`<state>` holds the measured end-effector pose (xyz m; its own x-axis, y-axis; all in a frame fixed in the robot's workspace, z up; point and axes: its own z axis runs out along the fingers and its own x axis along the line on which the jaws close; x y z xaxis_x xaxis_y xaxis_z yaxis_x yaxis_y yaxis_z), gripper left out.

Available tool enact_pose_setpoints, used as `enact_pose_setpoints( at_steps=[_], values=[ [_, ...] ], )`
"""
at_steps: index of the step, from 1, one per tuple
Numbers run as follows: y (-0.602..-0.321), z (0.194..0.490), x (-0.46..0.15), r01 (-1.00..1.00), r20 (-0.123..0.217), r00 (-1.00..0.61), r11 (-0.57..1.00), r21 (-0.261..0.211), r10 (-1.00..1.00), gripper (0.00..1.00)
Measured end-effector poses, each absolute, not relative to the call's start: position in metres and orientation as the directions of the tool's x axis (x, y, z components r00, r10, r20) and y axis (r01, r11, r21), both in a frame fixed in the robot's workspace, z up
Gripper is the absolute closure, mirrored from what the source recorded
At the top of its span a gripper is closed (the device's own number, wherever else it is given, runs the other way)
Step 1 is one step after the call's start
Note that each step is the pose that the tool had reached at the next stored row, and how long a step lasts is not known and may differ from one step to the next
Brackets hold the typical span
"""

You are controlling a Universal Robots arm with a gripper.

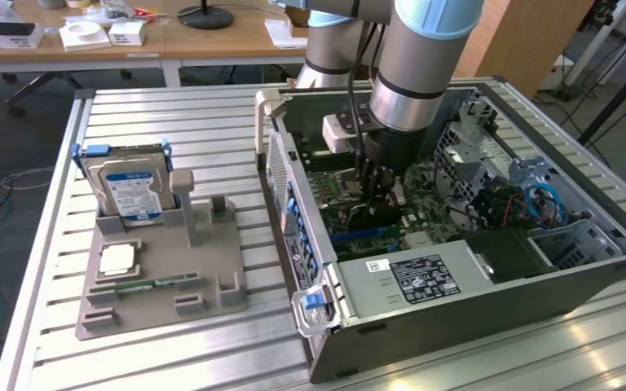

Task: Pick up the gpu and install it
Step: 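Insert the gpu into the slot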

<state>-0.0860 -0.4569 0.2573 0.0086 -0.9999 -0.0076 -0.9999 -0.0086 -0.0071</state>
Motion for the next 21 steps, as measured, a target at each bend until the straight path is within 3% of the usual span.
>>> enact_pose_setpoints(
  at_steps=[21],
  values=[
    [-0.457,0.2525,-0.0863,-1.0,-0.008,0.008,-0.008,-0.008,-1.0,0.74]
  ],
)
